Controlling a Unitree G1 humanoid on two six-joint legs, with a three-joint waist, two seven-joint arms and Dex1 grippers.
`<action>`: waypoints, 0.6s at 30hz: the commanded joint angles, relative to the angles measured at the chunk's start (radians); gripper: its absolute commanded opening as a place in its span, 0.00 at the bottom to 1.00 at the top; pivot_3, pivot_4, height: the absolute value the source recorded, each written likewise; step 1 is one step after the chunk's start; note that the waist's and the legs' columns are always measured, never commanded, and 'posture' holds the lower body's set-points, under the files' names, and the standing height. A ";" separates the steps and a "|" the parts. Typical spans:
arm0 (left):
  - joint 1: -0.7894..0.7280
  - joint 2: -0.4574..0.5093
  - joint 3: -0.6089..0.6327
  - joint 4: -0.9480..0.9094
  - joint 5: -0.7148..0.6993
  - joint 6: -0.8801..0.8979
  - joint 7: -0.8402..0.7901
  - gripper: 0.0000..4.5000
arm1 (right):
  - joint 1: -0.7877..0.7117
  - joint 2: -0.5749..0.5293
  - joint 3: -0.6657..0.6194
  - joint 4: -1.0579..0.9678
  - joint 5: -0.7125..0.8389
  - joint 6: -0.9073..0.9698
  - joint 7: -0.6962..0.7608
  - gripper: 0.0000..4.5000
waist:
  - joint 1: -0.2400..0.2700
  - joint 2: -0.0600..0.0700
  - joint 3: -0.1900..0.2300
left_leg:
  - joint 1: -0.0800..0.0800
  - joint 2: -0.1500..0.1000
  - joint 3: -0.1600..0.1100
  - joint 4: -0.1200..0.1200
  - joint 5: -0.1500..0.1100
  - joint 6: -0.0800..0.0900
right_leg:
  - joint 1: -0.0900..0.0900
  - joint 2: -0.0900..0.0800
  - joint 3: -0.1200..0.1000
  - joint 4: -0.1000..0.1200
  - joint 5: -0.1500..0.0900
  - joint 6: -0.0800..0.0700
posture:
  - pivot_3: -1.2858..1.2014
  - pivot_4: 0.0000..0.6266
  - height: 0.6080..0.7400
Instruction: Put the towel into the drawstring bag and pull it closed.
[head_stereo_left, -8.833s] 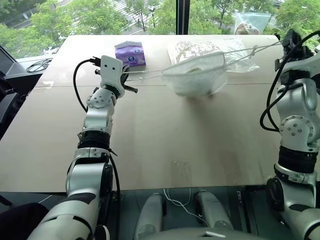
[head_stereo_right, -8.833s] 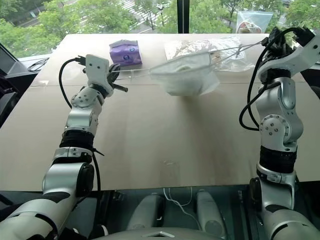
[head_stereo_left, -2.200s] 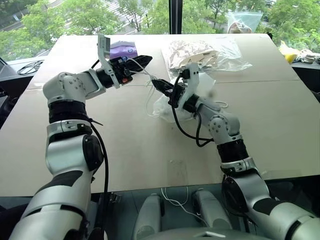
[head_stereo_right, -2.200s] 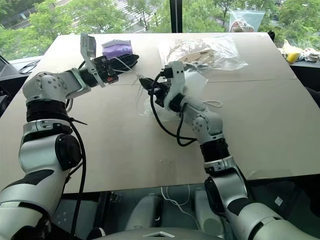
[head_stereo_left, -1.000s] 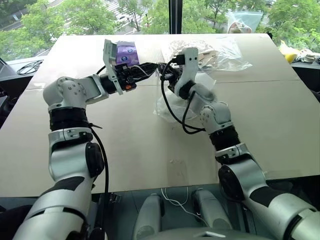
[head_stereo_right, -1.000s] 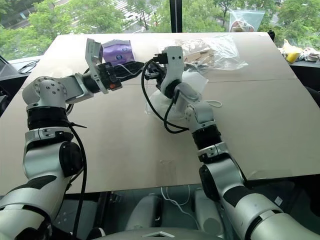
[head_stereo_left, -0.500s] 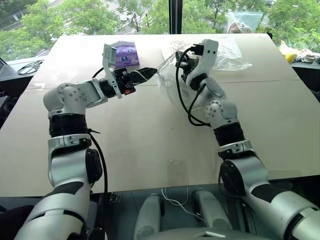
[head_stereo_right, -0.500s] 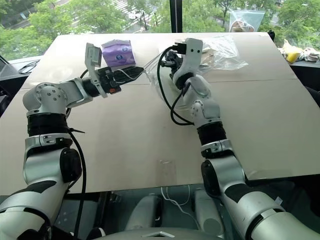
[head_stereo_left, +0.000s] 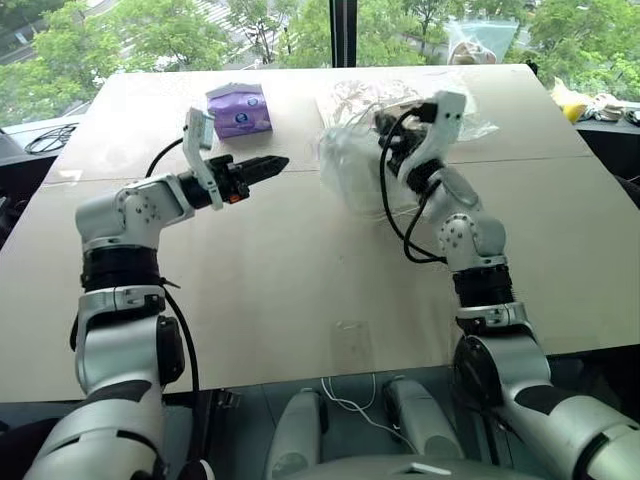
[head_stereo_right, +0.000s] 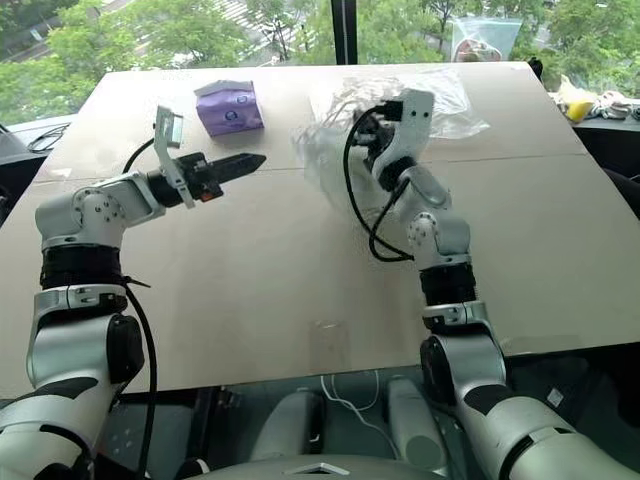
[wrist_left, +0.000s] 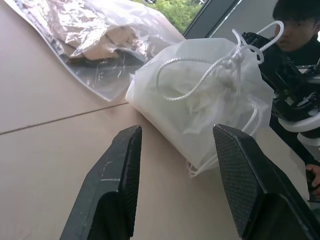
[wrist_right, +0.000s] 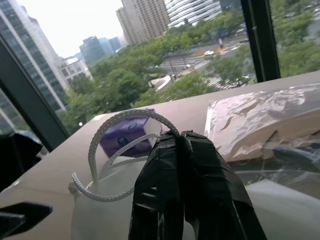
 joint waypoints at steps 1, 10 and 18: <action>0.032 0.088 -0.013 0.035 0.064 -0.098 -0.053 0.51 | 0.085 -0.065 0.083 -0.154 0.003 0.102 0.093 0.02 | 0.000 0.000 0.000 | 0.000 0.000 0.000 0.000 0.000 0.000 | 0.000 0.000 0.000 0.000 0.000 0.000 | 0.52 0.24 1.00; 0.343 0.166 -0.076 -0.106 0.211 -0.385 -0.106 0.51 | 0.300 -0.437 0.105 -0.369 -0.035 0.053 0.377 0.62 | 0.027 0.000 0.000 | 0.000 0.000 0.002 0.001 0.000 0.000 | 0.000 0.000 0.000 -0.001 -0.001 0.000 | 0.52 0.24 1.00; 0.541 0.090 -0.039 -0.311 0.201 -0.516 -0.066 0.51 | 0.542 -0.652 -0.054 -0.420 0.014 -0.096 0.587 0.87 | 0.052 -0.001 0.000 | 0.001 0.001 0.003 0.003 0.000 0.000 | 0.002 -0.001 0.001 -0.002 -0.004 0.002 | 0.52 0.24 1.00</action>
